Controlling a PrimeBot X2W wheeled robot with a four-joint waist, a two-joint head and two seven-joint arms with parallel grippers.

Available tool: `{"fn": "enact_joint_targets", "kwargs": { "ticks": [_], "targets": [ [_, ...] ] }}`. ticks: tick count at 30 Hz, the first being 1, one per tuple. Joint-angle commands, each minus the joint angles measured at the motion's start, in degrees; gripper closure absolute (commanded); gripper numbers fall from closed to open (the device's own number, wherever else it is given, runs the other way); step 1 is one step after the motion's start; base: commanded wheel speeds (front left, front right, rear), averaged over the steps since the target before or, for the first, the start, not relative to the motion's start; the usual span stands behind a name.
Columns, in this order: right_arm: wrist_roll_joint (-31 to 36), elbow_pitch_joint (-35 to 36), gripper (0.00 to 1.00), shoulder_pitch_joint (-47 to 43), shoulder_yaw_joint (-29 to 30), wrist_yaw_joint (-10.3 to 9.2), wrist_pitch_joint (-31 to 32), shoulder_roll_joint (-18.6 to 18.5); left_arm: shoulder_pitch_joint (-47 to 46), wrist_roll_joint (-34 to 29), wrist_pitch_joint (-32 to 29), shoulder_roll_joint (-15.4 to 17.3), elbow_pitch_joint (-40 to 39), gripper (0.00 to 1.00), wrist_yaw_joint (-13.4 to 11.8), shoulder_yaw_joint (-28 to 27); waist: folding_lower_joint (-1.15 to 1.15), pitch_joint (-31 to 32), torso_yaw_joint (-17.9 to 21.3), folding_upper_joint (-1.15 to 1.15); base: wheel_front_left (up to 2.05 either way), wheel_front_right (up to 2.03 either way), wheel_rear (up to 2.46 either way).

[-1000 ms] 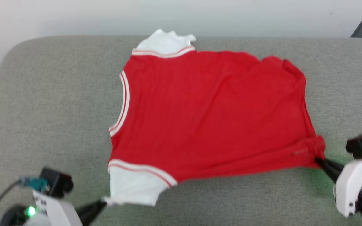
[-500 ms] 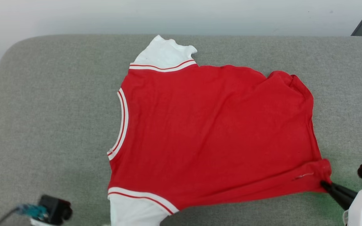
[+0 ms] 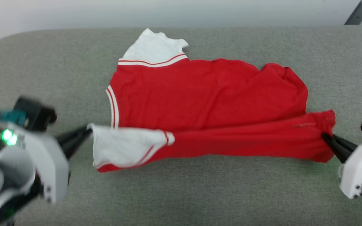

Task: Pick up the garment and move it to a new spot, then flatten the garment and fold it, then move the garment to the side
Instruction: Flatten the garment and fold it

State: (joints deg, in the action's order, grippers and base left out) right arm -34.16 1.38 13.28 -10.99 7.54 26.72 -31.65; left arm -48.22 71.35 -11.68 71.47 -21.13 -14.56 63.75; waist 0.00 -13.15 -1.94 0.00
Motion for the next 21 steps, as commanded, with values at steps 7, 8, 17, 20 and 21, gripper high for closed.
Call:
{"fn": "enact_joint_targets", "kwargs": {
  "ticks": [7,8,17,20,21],
  "targets": [
    [3.77,-8.99,1.0,9.05,-3.19,-0.11,2.59,4.29,-7.79,-2.27,-5.38,-11.64,20.4,1.0,10.38,0.92,0.0,-2.22,1.8,0.0,0.0,0.0,0.0],
    [3.97,-10.35,1.0,9.97,-3.67,-0.11,3.13,4.74,-8.16,-2.27,-5.72,-12.99,22.93,1.0,11.62,1.29,0.0,-2.45,1.98,0.0,0.0,0.0,0.0],
    [3.78,-17.13,1.0,15.0,-7.13,-0.11,5.33,6.99,-8.18,0.14,-7.84,-22.09,40.79,1.0,18.34,3.59,0.0,-3.55,2.53,0.0,0.0,0.0,0.0],
    [3.37,-18.57,1.0,16.46,-8.28,-0.11,6.03,7.64,-7.98,1.63,-9.14,-24.64,45.78,1.0,19.71,4.1,0.0,-3.9,2.68,0.0,0.0,0.0,0.0],
    [3.23,-19.11,1.0,16.77,-8.58,-0.11,6.27,7.64,-7.95,2.13,-9.61,-25.35,47.05,1.0,20.03,4.26,0.0,-3.98,2.69,0.0,0.0,0.0,0.0]
  ]
}}
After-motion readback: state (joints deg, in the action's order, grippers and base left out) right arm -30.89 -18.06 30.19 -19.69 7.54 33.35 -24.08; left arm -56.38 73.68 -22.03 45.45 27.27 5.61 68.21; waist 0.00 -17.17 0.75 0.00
